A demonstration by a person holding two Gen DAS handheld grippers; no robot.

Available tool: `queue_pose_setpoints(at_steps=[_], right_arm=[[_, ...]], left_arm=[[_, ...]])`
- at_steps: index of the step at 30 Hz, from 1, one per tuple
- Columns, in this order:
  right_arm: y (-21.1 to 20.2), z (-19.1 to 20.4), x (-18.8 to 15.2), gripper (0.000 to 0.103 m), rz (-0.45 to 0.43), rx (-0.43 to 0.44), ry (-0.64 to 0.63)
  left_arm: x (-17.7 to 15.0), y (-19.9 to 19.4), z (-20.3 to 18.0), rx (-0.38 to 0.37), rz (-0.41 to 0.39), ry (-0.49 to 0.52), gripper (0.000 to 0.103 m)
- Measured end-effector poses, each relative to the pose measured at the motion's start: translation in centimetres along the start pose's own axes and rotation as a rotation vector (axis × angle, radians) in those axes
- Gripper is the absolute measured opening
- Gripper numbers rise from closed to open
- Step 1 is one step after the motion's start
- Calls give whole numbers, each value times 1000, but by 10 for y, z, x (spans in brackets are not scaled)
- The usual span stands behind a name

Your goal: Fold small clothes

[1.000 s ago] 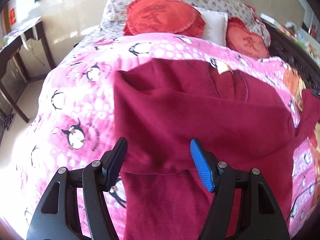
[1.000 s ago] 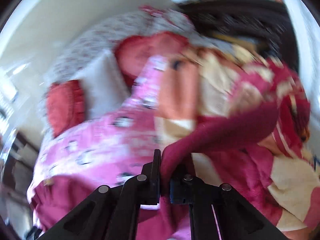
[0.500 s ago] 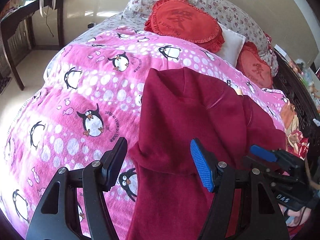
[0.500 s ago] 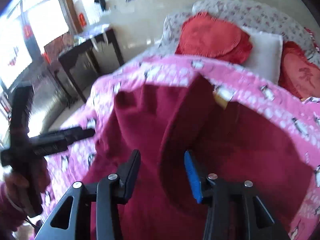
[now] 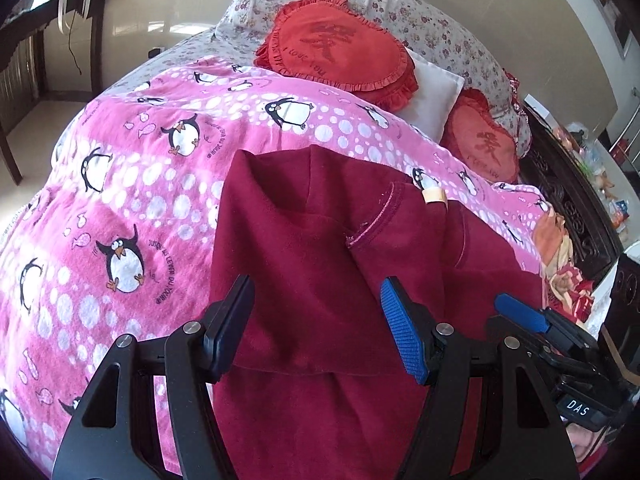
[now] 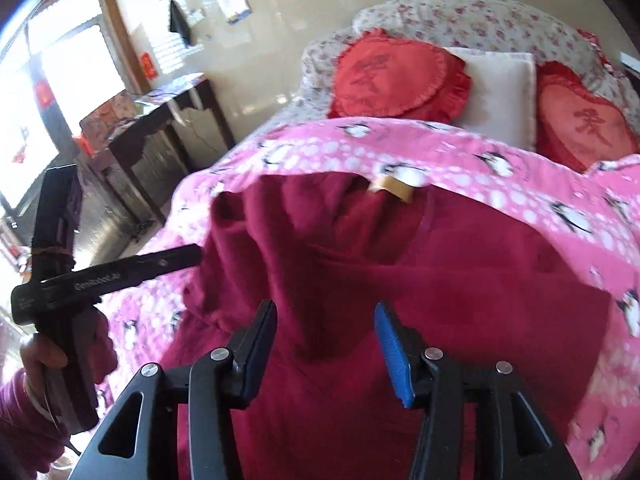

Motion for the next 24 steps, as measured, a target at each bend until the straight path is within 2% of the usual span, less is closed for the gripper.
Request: queue_pose_setpoints(at_steps=[5, 6, 7, 8, 11, 13, 14, 16, 17, 19, 20, 22, 24], right_arm=[[49, 17, 21, 49, 8, 10, -67], [61, 18, 24, 41, 28, 18, -72], [70, 17, 27, 28, 54, 27, -73], [71, 16, 30, 7, 63, 51, -56], [47, 22, 39, 7, -29, 193, -36], [35, 30, 45, 7, -89, 216, -56], [35, 33, 47, 8, -115, 206, -59], [49, 32, 46, 27, -71, 190, -42], [56, 29, 43, 53, -20, 204, -3], [55, 21, 34, 56, 1, 251, 63], [47, 16, 29, 56, -15, 240, 78], [28, 4, 19, 56, -30, 162, 76], [2, -8, 6, 56, -45, 97, 49]], left_arm=[[-1, -4, 10, 51, -8, 39, 66], [-1, -5, 14, 55, -6, 34, 66], [0, -7, 19, 58, -6, 26, 66], [1, -10, 24, 61, -12, 19, 66], [6, -22, 39, 77, -56, 9, 66], [10, -25, 46, 91, -76, -2, 66], [11, -25, 49, 87, -76, -13, 66], [13, -25, 54, 69, -70, -46, 66], [12, -25, 55, 52, -68, -60, 66], [12, -26, 54, 26, -69, -65, 66], [11, -25, 53, 24, -70, -54, 66], [12, -20, 46, 16, -65, -29, 67], [10, -12, 38, 0, -51, -5, 73]])
Point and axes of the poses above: each gripper's, at about its wrist camera, not at the fingertips, and y roughly the way its jaws point, z to its left, x to its top, the point moved 3 cm from there along y, roughly the way its jaws point, and after that the axes turned 8 degrees about -y, right-handed, at the moved point
